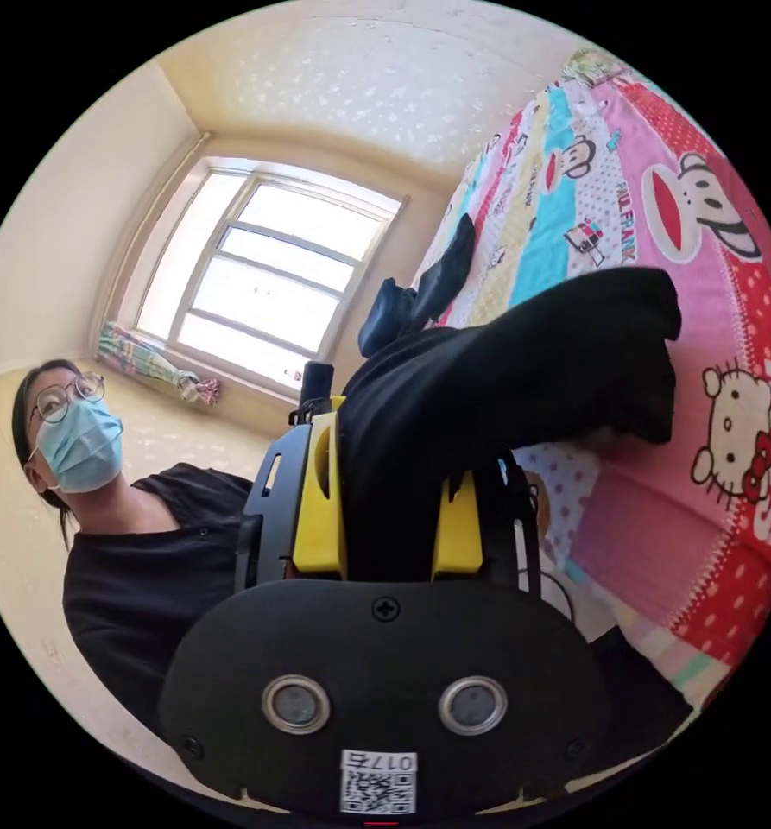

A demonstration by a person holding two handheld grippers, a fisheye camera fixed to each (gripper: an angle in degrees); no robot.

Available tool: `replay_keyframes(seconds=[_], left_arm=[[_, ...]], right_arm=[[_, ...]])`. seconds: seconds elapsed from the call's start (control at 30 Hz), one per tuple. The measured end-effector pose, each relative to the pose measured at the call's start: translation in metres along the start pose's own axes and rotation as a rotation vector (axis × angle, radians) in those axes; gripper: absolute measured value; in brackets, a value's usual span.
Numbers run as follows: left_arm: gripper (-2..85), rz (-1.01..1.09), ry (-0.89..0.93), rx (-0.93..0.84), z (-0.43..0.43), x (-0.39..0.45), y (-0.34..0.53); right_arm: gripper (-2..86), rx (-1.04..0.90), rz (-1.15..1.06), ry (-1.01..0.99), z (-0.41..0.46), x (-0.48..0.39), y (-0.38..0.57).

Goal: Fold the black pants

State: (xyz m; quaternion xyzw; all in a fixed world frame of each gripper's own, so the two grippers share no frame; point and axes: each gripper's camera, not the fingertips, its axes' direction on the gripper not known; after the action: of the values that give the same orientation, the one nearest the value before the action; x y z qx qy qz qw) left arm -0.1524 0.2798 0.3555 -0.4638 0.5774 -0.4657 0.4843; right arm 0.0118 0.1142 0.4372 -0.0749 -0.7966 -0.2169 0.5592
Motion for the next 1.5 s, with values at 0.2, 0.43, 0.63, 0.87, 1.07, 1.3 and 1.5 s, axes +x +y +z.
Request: replay_keyframes(seconds=[0.2, 0.43, 0.63, 0.87, 1.07, 1.3, 1.5], left_arm=[[10.6, 0.251, 0.054, 0.022, 0.032, 0.094, -0.063], [10.4, 0.176, 0.158, 0.052, 0.139, 0.09, -0.144], [16.1, -0.031, 0.23, -0.226, 0.257, -0.031, -0.13], [2.2, -0.147, 0.452, -0.282, 0.213, -0.078, -0.079], [-0.9, -0.074, 0.237, -0.38, 0.139, -0.071, -0.041], [-1.0, -0.164, -0.18, -0.488, 0.072, -0.099, 0.03], [-1.0, -0.195, -0.107, -0.367, -0.015, -0.096, 0.06]], right_arm=[[13.9, 0.004, -0.229, 0.236, -0.098, -0.099, -0.029], [15.6, -0.001, 0.114, 0.534, -0.211, -0.092, -0.074], [14.7, -0.156, 0.633, 1.182, -0.194, 0.057, -0.031], [14.1, 0.058, 0.596, 1.149, -0.177, 0.056, -0.008], [14.2, 0.03, 0.643, 1.159, -0.168, 0.063, -0.014], [14.2, 0.193, 0.6, 1.179, -0.157, 0.055, 0.016], [14.9, 0.238, 0.639, 1.202, -0.146, 0.032, 0.022]])
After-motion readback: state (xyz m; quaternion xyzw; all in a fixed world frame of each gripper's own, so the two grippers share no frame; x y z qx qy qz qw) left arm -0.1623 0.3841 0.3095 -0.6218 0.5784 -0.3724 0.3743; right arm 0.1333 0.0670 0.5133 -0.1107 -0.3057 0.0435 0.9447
